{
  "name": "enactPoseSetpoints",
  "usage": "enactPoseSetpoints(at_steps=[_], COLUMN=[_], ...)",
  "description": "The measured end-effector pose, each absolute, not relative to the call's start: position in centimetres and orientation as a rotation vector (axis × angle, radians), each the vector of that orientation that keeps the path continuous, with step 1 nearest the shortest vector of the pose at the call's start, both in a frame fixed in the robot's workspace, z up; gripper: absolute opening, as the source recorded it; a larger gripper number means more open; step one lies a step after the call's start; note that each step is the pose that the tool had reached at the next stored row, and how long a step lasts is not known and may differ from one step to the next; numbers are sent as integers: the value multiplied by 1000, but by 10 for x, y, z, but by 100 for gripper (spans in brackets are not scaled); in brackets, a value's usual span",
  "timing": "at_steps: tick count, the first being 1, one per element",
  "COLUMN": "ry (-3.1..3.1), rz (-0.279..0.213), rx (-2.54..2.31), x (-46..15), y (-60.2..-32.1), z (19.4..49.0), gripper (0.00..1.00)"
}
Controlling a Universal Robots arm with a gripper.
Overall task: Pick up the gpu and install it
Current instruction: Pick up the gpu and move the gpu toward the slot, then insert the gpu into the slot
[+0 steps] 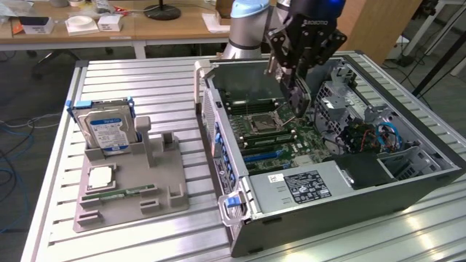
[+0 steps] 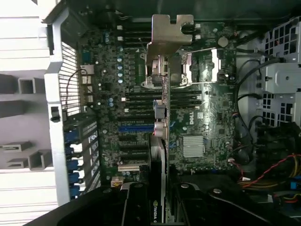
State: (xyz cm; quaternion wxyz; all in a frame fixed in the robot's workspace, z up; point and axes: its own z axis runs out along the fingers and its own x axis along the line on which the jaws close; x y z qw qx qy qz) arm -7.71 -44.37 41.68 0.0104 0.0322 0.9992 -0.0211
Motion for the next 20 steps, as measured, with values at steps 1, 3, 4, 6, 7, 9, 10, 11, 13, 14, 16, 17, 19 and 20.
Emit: enactPoseSetpoints(at_steps=[1, 3, 4, 6, 7, 9, 10, 11, 13, 14, 16, 17, 19, 20], ry=[3118, 3118, 3117, 3118, 3118, 3118, 3118, 3118, 3118, 3118, 3118, 3118, 3118, 3118], rz=[-66, -66, -66, -66, -65, -65, -65, -65, -65, -65, -65, -65, -65, -65], rx=[101, 101, 100, 70, 42, 26, 26, 26, 26, 26, 26, 26, 26, 26], x=[-73, -64, -61, -61, -61, -61, -61, -61, -61, -61, -61, -61, -61, -61], y=[-444, -444, -443, -444, -443, -443, -443, -443, -443, -443, -443, -443, -443, -443], z=[417, 417, 417, 416, 416, 416, 416, 416, 416, 416, 416, 416, 416, 416], gripper=[26, 26, 26, 26, 26, 26, 26, 26, 26, 26, 26, 26, 26, 26])
